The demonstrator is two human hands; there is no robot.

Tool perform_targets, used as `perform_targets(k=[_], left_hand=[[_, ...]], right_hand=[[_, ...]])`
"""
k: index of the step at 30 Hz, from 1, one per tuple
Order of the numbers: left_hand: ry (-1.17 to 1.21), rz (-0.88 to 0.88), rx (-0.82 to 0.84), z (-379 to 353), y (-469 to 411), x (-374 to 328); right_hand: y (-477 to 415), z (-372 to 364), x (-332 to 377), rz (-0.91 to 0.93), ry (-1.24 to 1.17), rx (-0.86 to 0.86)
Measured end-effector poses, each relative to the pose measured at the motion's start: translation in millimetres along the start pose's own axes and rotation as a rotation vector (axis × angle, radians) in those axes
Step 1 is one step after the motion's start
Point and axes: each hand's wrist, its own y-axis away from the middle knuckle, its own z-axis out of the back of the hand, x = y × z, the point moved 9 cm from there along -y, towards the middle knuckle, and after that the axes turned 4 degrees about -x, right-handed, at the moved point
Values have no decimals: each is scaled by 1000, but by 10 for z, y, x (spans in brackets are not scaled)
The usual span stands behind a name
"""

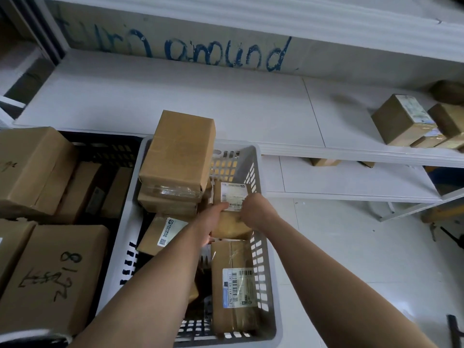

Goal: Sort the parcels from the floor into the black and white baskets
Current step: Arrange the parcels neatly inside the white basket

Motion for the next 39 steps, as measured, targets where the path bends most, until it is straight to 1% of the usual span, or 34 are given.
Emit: perform_targets(k=[2,4,8,10,13,17,20,22,24,28,30,33,36,39], left_hand=[[-77,30,-45,39,-171,77],[-129,37,-45,49,-280,128],[-151,95,-61,107,-466,303],[-126,114,-61,130,-600,370],[-38,96,-45,96,-784,360],[-24,70,-58,60,-1028,391],[-24,15,-34,12,-1212,392],[-1,7,-37,2,-1289,379],[36,10,-44,-5,-1357,386],[145,34,-41,-47,-1438,466],[174,10,-25,-56,-1426,492],[175,-96,6,-61,-1340,430],[246,-135,-52,8,-1329,395],[208,-143,-55,-32,-1346,336]], right_hand=[[-88,-104,-14,-25,11,7],[-209,-245,-36,-19,47,44],[-430,-426,-105,-45,87,69],[-497,-498,-122,-48,111,100],[-624,-657,-158,-90,41,156],[-778,-855,-160,-77,91,236],[-938,-970,-201,-88,88,237],[-1011,-1015,-213,-123,69,227],[-1057,-1091,-220,-123,82,261],[-1077,-1133,-139,-40,120,255],[-1120,-1178,-198,-66,86,221],[-1137,-1155,-295,-128,7,161],[-1179,-1099,-325,-139,-44,131],[-1253,-1117,-281,-144,-72,134]])
